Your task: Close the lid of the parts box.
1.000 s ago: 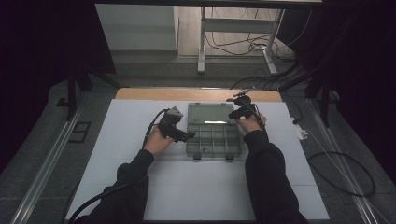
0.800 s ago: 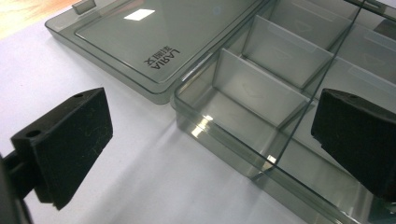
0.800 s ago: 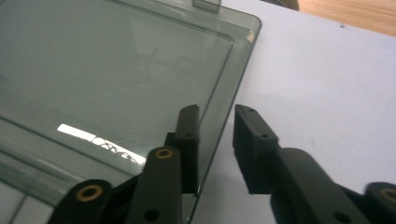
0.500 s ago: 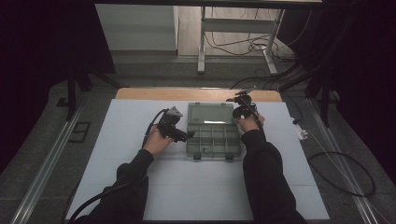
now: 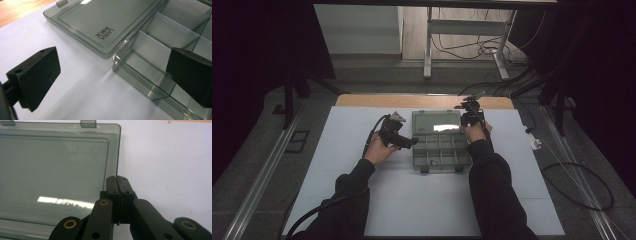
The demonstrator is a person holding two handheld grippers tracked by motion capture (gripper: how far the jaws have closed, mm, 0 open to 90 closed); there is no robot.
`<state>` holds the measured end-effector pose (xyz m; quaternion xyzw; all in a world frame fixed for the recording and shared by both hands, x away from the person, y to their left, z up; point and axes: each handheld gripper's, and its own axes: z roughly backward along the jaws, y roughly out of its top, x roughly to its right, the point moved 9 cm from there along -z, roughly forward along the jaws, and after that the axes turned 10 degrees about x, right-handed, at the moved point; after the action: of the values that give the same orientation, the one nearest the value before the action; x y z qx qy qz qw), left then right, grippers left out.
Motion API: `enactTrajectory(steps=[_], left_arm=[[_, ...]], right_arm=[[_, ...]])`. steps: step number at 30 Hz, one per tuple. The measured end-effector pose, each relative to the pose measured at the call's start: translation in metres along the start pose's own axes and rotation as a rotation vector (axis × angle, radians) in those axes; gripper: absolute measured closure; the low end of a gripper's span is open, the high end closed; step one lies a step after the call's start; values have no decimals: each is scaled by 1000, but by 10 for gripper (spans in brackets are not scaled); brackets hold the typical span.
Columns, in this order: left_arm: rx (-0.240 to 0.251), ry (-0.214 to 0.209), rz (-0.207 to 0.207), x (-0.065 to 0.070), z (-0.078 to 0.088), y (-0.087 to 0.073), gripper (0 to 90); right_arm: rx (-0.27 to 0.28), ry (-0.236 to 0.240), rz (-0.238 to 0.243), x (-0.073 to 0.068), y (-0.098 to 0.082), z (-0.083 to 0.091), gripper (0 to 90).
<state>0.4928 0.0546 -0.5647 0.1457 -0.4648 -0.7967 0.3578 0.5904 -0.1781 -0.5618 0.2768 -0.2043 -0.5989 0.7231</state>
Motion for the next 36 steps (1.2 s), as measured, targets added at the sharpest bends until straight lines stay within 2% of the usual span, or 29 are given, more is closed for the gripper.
enactTrajectory(steps=[5,7,8,9,10,13,14,18,23,27,30,36], left_arm=[[-4,3,15,-6,2,3,4],[-11,8,4,-9,3,5,46],[-19,12,3,-11,4,6,109],[-19,12,3,-11,4,6,135],[-18,16,4,-12,4,8,135],[-29,13,20,-18,5,10,274],[-30,9,30,-19,5,11,356],[-38,-3,56,-23,1,11,563],[-51,-17,65,-25,-9,10,752],[-76,12,67,-29,-17,7,887],[-101,19,73,-32,-24,3,887],[-109,28,106,-36,-34,1,887]], right_arm=[[28,10,-18,0,2,4,893],[43,14,-19,1,3,6,893],[54,20,-23,2,2,8,893],[54,20,-23,2,2,8,893],[57,22,-27,2,2,9,892],[78,30,-33,3,2,12,892],[85,34,-34,4,2,13,891],[106,44,-43,5,2,17,891],[130,55,-45,6,2,22,891],[145,61,-50,6,1,24,890],[155,66,-53,7,1,26,890],[179,69,-43,6,2,29,891]])
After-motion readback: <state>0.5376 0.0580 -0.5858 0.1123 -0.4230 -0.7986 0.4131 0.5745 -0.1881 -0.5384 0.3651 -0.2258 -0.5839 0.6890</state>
